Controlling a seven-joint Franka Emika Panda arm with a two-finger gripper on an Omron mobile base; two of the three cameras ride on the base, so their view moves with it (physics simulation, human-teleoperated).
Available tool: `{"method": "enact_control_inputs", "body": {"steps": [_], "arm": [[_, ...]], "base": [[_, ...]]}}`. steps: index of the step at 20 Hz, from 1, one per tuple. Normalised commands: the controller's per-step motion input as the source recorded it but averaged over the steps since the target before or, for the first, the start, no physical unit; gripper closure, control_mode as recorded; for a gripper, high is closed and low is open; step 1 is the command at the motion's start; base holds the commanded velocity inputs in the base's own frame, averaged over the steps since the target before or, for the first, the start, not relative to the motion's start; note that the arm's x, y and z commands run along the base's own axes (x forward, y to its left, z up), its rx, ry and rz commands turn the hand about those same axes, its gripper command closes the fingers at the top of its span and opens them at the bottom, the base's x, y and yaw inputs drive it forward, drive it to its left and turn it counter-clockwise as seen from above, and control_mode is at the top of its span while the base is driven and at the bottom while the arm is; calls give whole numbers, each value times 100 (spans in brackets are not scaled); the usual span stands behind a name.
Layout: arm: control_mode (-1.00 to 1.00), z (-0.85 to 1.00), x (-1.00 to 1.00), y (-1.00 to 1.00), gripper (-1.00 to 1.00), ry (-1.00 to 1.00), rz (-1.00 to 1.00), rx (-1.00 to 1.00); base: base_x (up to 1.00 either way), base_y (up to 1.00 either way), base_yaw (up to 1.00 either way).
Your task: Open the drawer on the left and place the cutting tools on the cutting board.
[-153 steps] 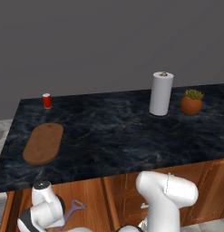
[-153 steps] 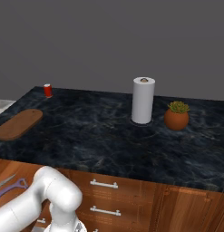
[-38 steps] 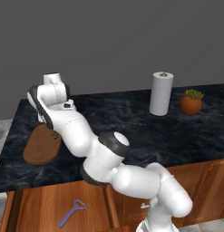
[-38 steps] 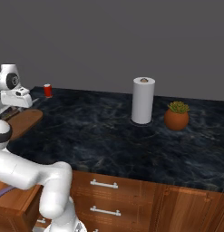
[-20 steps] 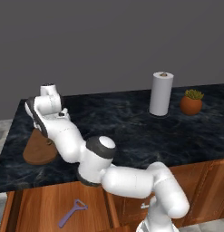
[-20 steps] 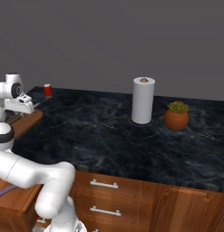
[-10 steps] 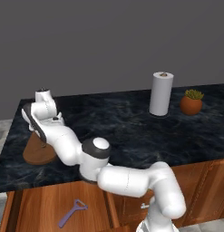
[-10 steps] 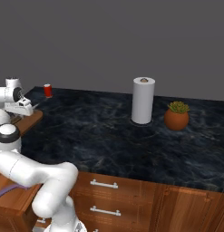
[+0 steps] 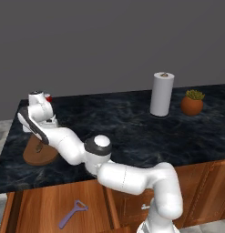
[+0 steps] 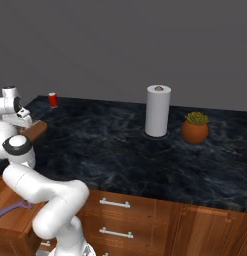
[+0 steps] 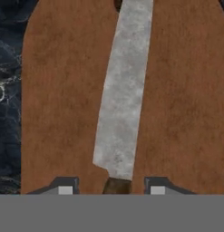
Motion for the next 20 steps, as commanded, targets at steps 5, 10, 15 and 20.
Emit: {"method": "enact_control_inputs", "body": {"steps": [5, 10, 15, 20], "arm": [[-100, 2, -49, -30, -100, -12, 0, 2], [-100, 0, -100, -93, -100, -33, 0, 4], [-100, 0, -100, -100, -100, -41, 0, 6], [-100, -5, -100, -100, -100, -36, 0, 3]], "base": [[0, 0, 0], [0, 0, 0], [0, 0, 0], [0, 0, 0]]}}
